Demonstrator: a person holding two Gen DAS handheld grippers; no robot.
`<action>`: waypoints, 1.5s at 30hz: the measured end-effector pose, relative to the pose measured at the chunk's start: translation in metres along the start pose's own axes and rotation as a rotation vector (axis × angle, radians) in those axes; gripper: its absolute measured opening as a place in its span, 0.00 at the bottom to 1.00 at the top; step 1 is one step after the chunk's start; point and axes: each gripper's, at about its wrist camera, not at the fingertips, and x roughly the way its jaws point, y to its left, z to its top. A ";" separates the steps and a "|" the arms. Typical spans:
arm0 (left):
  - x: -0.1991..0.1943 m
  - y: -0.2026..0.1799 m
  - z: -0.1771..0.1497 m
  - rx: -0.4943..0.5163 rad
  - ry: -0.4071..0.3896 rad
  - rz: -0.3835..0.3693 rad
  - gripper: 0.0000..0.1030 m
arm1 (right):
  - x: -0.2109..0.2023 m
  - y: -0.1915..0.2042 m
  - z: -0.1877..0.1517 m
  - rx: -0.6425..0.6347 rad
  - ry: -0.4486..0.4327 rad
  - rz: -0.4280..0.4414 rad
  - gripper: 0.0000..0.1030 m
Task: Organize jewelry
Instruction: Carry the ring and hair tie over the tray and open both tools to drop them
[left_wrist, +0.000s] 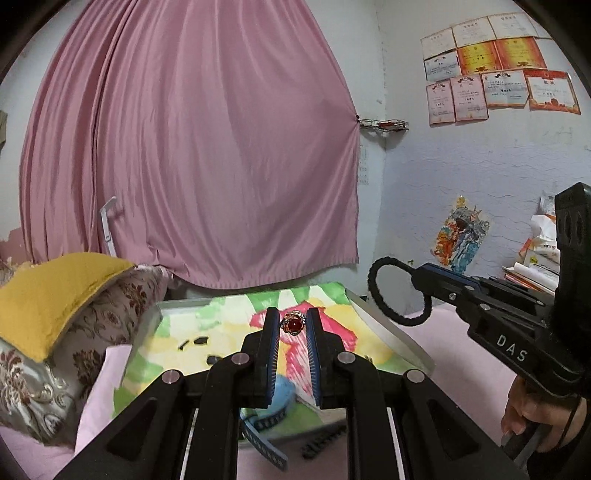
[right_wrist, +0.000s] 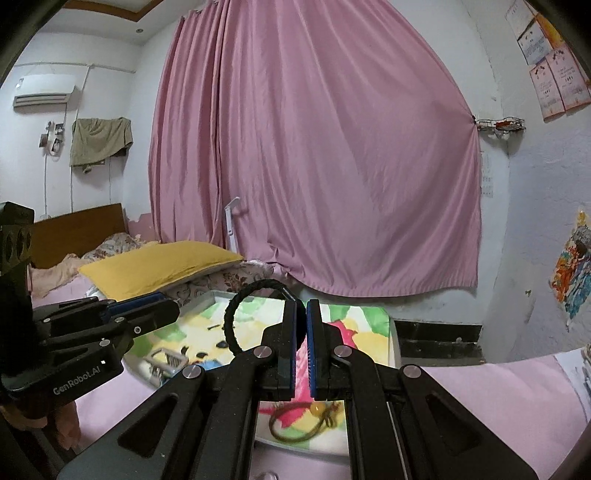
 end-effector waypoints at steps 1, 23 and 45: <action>0.002 0.001 0.002 0.002 -0.003 0.002 0.13 | 0.004 0.000 0.001 0.001 0.000 -0.001 0.05; 0.094 0.068 -0.019 -0.154 0.382 0.089 0.13 | 0.118 -0.004 -0.041 0.003 0.433 0.046 0.04; 0.099 0.076 -0.028 -0.188 0.447 0.127 0.20 | 0.104 0.000 -0.048 0.024 0.449 0.057 0.29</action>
